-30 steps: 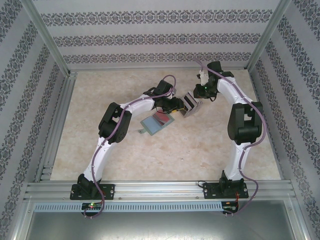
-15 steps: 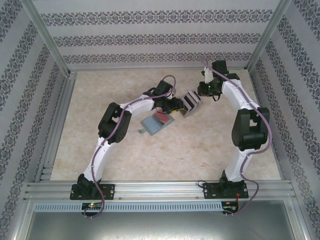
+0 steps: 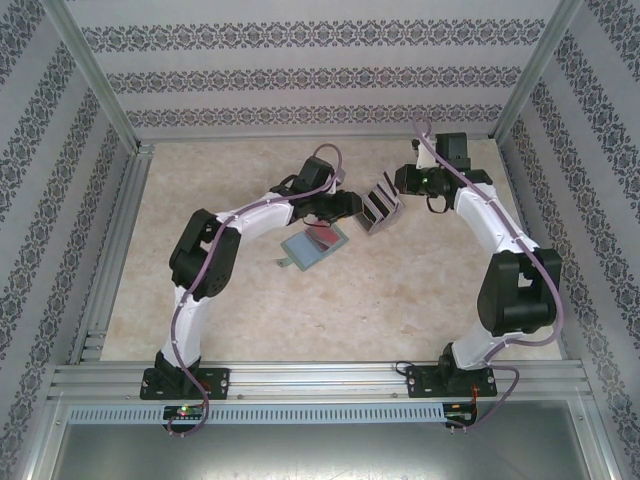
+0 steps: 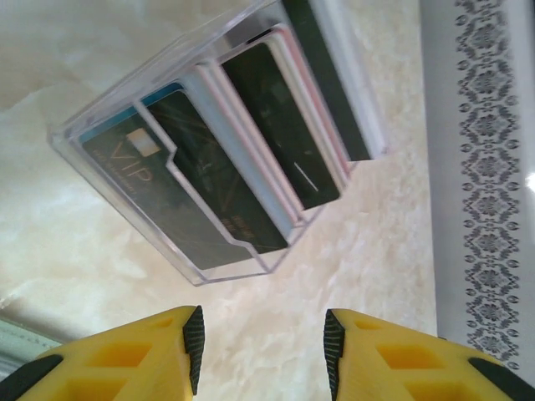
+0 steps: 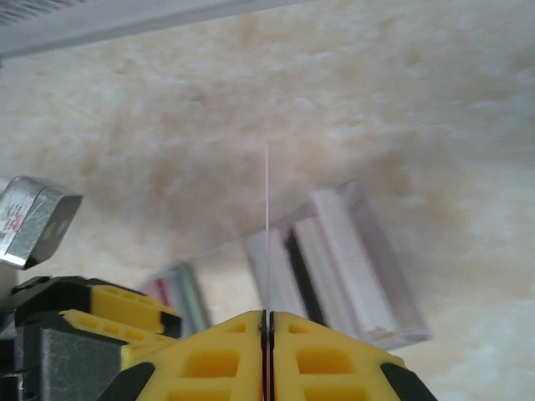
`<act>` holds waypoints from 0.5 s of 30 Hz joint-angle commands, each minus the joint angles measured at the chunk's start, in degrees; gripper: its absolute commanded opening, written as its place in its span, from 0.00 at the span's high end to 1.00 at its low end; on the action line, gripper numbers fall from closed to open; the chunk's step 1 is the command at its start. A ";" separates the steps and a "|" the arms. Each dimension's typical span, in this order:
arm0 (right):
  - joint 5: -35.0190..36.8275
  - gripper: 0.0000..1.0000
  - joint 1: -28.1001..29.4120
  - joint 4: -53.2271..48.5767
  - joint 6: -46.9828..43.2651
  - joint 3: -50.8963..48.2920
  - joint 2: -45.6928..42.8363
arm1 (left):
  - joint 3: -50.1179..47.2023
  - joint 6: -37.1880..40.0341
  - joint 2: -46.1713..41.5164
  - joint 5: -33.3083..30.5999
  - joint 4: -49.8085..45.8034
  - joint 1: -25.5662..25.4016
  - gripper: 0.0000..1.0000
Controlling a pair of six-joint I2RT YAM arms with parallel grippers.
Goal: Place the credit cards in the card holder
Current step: Pick up the credit card from the storage box.
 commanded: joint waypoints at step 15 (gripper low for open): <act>-22.90 0.90 4.17 42.57 25.29 -20.24 -1.58 | -24.21 -7.91 -18.51 -0.58 26.05 3.88 0.55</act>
